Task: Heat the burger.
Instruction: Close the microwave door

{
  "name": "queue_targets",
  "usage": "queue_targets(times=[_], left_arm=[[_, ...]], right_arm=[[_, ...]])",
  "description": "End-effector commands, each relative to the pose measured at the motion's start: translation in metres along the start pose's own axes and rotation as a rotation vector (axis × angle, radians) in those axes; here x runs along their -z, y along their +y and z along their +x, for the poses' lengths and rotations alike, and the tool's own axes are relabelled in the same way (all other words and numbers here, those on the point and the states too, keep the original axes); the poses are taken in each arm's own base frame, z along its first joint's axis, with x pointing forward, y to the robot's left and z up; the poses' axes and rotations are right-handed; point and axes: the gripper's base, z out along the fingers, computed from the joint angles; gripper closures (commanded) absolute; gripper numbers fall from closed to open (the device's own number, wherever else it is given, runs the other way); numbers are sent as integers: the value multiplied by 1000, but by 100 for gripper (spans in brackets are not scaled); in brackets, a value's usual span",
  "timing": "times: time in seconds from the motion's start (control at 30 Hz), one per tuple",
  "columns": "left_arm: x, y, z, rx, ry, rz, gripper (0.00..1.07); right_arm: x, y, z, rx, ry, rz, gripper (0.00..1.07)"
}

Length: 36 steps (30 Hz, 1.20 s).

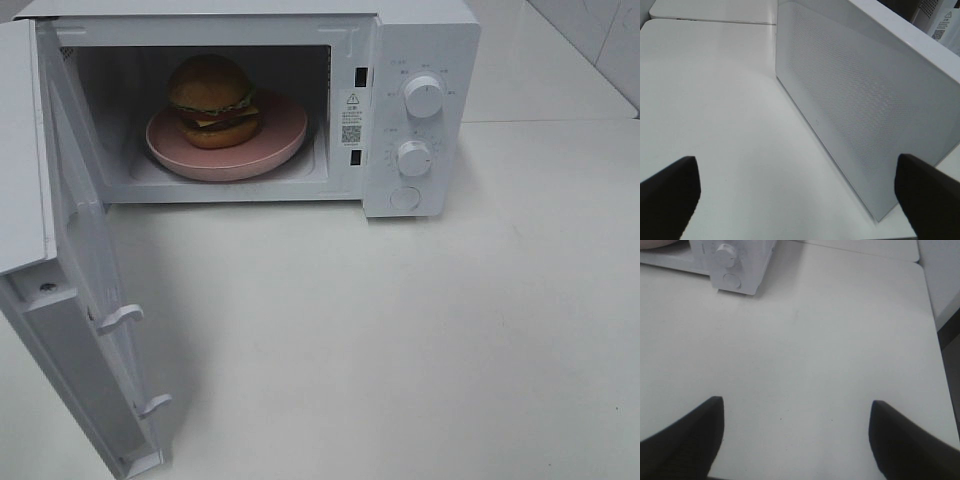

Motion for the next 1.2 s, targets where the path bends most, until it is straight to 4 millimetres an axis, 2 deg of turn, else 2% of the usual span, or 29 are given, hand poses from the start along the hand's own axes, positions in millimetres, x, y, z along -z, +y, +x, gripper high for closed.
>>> queue_targets(times=[0.03,0.07,0.2,0.23,0.27,1.2], left_arm=[[2,0,1,-1,-27,0,9],[2,0,1,-1,-27,0,9],[2,0,1,-1,-27,0,9],[2,0,1,-1,-27,0,9],[2,0,1,-1,-27,0,9],[0,0,0,4,-13,4,9]], right_arm=[[0,0,17,-25,-49,40,33],[0,0,17,-25,-49,40,33],[-9,6,41,-62,-104,57,33],[-9,6,41,-62,-104,57,33],[-12,7,46,-74,-160,61,33],[-10,8,47,-85,-176,58,33]])
